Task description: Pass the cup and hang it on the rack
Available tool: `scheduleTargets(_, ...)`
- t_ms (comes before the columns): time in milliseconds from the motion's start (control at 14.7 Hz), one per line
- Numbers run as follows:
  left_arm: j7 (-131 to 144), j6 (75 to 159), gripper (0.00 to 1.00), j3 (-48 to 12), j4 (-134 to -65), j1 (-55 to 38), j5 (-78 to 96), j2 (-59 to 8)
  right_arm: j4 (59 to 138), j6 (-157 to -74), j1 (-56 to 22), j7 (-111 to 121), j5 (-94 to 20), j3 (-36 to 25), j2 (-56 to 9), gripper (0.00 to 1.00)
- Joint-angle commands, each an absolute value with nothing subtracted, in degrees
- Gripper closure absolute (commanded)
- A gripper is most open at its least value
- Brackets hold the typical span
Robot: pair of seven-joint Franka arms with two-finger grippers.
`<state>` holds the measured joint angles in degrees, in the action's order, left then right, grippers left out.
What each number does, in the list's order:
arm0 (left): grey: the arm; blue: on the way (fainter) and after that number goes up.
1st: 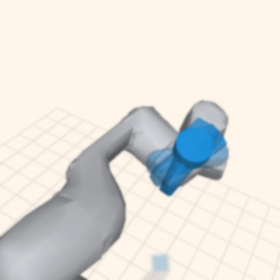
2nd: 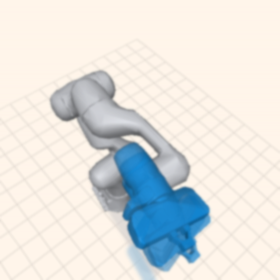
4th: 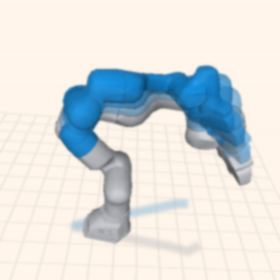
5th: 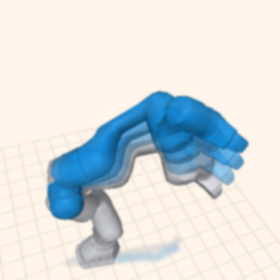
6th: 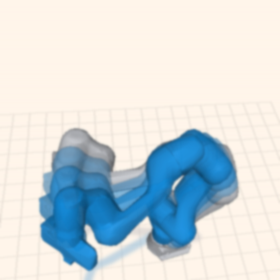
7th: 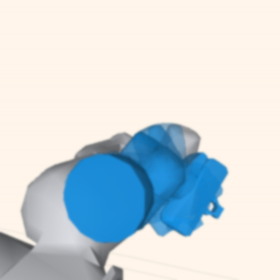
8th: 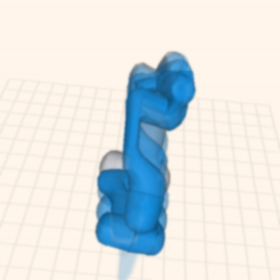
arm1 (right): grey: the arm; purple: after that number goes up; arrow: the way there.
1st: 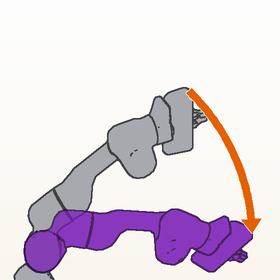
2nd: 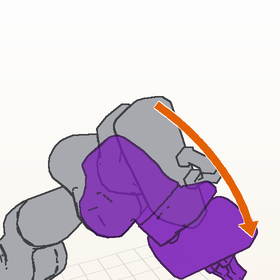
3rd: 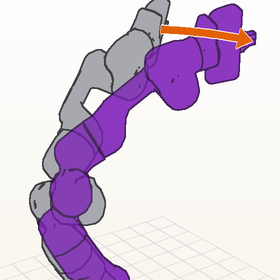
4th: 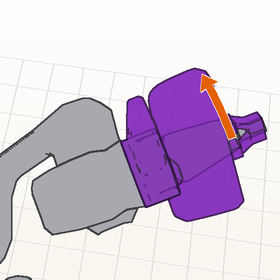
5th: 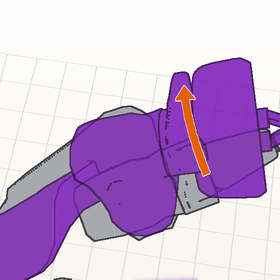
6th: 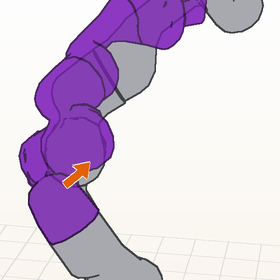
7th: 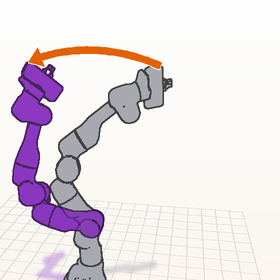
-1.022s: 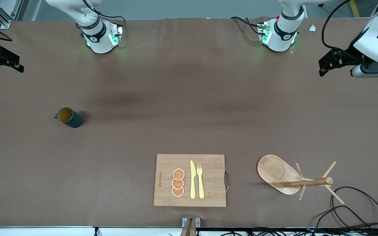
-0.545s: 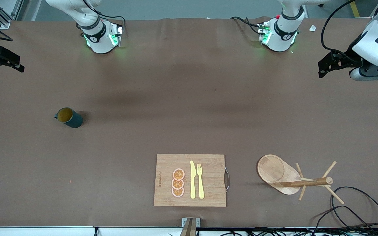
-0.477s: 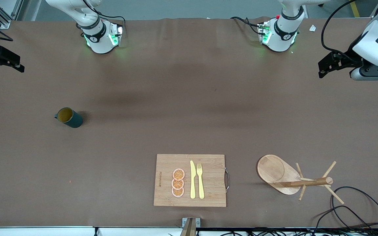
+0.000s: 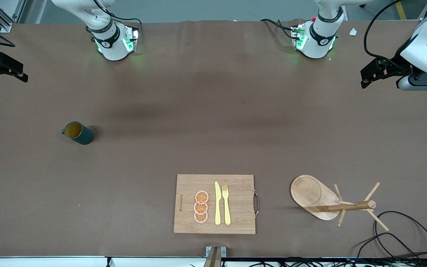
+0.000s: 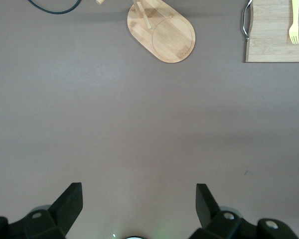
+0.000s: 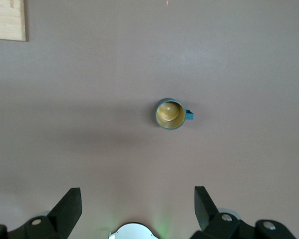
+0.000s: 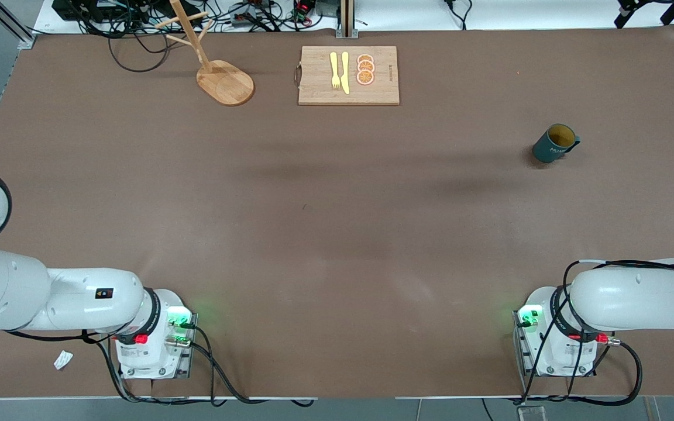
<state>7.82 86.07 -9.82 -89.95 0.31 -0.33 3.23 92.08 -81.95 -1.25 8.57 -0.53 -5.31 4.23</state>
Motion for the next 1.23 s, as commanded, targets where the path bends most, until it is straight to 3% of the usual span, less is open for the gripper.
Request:
scheduleTargets(0, 6.5, 84.73, 0.0, -9.93, -88.15, 0.53, -0.53, 2.37, 89.75, -81.56, -1.23, 8.61, -1.06, -5.36, -2.71, 0.0)
scheduleTargets(409, 6.42, 84.73, 0.0, -9.93, -87.45, 0.62, -0.53, 1.76, 88.41, -86.2, -0.44, 12.1, -0.79, -5.36, -11.77, 0.0)
scheduleTargets(886, 6.42, 84.73, 0.0, -10.02, -87.45, 0.35, -0.53, 1.67, 104.04, -108.6, 2.54, 33.63, -1.14, -5.27, -15.02, 0.0)
scheduleTargets(1158, 6.15, 84.73, 0.0, -9.93, -87.45, 0.35, -0.53, 1.67, 106.79, -115.13, 4.13, 42.7, -2.27, -5.27, -19.06, 0.0)
